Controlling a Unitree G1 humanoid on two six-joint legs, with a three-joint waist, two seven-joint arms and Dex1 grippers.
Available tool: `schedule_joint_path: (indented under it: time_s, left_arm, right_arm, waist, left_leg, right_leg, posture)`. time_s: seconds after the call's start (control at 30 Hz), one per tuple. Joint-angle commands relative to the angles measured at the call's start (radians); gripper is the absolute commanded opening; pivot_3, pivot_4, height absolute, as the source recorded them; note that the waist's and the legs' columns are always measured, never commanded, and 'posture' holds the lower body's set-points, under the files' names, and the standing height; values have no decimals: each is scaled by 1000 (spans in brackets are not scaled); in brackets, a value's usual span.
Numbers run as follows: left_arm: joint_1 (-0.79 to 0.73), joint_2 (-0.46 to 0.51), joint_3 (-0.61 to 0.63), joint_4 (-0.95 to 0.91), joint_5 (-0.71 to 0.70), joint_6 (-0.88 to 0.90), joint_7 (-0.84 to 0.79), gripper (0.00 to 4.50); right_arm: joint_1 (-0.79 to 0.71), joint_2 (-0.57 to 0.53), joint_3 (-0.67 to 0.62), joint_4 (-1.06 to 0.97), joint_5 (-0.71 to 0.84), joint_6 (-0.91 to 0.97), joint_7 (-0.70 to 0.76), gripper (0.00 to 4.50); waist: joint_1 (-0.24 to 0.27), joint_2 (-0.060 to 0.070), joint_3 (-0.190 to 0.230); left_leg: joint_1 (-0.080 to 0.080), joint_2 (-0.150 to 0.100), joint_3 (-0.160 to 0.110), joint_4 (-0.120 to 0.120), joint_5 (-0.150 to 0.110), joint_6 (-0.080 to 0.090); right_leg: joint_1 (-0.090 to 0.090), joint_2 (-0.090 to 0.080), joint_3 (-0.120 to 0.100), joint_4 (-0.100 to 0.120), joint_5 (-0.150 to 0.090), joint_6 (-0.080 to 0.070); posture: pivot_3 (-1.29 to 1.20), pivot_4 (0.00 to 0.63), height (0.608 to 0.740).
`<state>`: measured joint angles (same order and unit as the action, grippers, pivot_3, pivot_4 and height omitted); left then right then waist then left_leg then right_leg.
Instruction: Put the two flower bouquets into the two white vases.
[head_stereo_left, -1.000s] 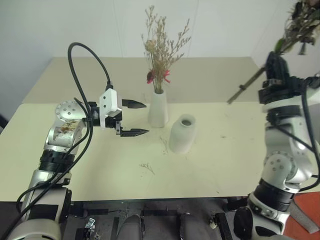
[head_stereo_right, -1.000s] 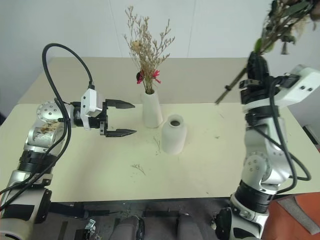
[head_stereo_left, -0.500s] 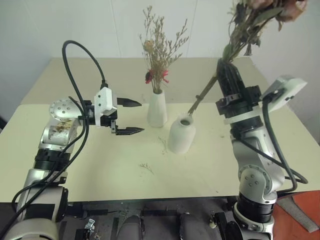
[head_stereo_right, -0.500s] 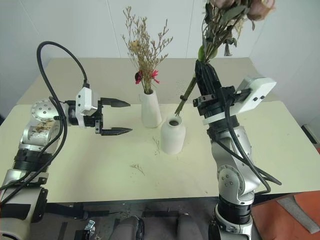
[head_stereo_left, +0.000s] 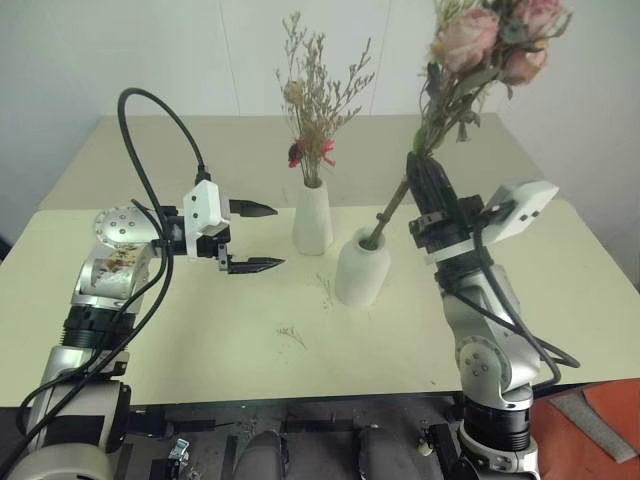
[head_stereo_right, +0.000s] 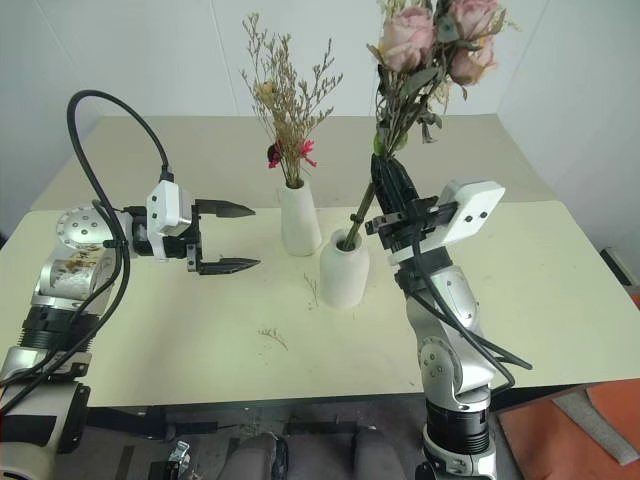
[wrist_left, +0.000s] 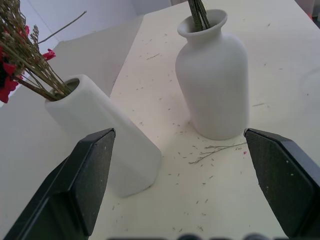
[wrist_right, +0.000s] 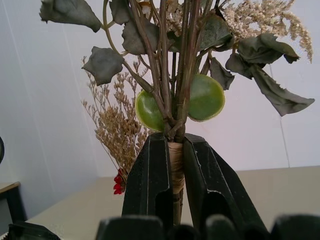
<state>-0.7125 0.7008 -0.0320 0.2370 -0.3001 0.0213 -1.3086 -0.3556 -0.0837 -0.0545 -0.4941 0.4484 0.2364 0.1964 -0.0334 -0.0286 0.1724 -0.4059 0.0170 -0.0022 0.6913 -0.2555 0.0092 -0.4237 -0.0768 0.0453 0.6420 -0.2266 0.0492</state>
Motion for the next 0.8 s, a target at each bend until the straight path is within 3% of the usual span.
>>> schedule_joint_path:
  time_s: [0.03,0.33,0.73,0.77,0.8]
  left_arm:
    - [-22,16,41,-44,-22,-17,10,4500]
    - [-13,9,38,-46,-12,-26,27,4500]
    - [-7,4,36,-40,-14,-34,39,4500]
    - [-7,3,35,-39,-14,-35,39,4500]
    - [-7,3,35,-39,-15,-36,38,4500]
  right_arm:
    - [19,9,29,-3,-38,-62,13,177]
    - [52,27,105,57,-164,-145,15,177]
    - [129,17,134,9,-144,-157,79,4171]
    - [146,15,136,-1,-141,-159,84,4472]
    - [157,14,136,-8,-140,-160,87,4494]
  waist:
    - [-1,0,0]
    - [-5,0,0]
    - [-6,0,0]
    - [-5,0,0]
    - [-5,0,0]
  left_leg:
    - [0,0,0,0,0,0]
    - [0,0,0,0,0,0]
    - [1,0,0,0,0,0]
    - [1,0,0,0,0,0]
    - [0,0,0,0,0,0]
  right_leg:
    - [0,0,0,0,0,0]
    - [0,0,0,0,0,0]
    - [0,0,0,0,0,0]
    - [0,0,0,0,0,0]
    - [0,0,0,0,0,0]
  posture:
    - [0,150,740]
    - [0,150,740]
    - [0,150,740]
    - [0,150,740]
    - [0,150,740]
